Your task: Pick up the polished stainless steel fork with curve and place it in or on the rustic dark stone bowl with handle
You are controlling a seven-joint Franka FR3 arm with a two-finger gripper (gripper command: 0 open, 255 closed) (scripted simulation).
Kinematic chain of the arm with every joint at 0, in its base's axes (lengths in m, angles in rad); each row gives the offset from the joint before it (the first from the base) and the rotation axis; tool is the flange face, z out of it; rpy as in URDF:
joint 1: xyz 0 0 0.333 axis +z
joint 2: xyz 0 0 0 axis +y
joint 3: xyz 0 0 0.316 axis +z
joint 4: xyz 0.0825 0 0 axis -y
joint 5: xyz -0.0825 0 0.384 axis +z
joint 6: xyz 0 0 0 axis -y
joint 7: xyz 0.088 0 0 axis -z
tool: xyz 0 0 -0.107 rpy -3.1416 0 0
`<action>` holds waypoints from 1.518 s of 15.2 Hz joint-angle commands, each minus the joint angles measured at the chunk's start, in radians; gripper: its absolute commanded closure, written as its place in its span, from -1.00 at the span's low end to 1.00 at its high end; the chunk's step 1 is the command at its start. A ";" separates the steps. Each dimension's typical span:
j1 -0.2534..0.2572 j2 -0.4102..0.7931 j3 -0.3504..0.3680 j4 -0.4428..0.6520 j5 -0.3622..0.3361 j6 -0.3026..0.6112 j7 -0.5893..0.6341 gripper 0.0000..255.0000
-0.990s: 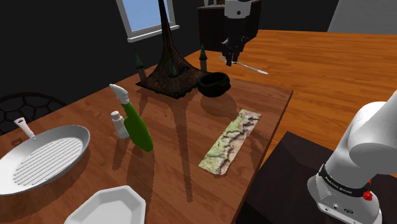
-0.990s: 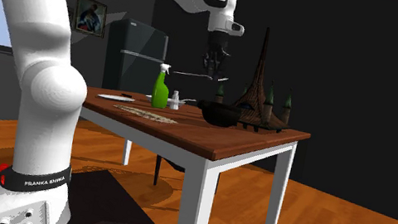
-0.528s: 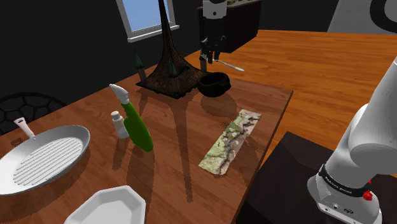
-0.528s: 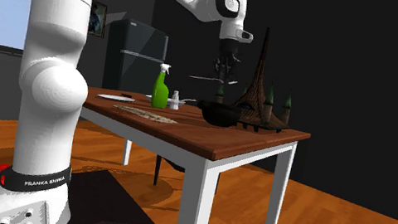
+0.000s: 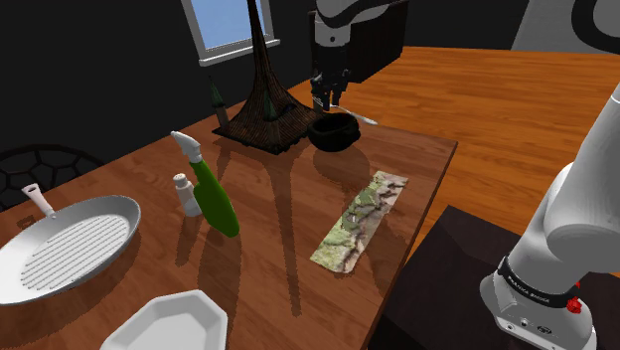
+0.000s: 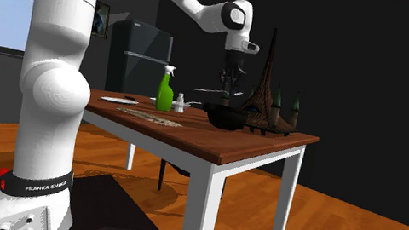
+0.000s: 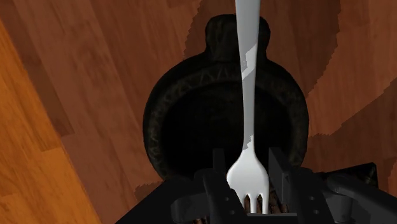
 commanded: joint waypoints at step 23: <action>-0.001 -0.008 -0.001 0.016 0.000 -0.023 -0.001 -1.00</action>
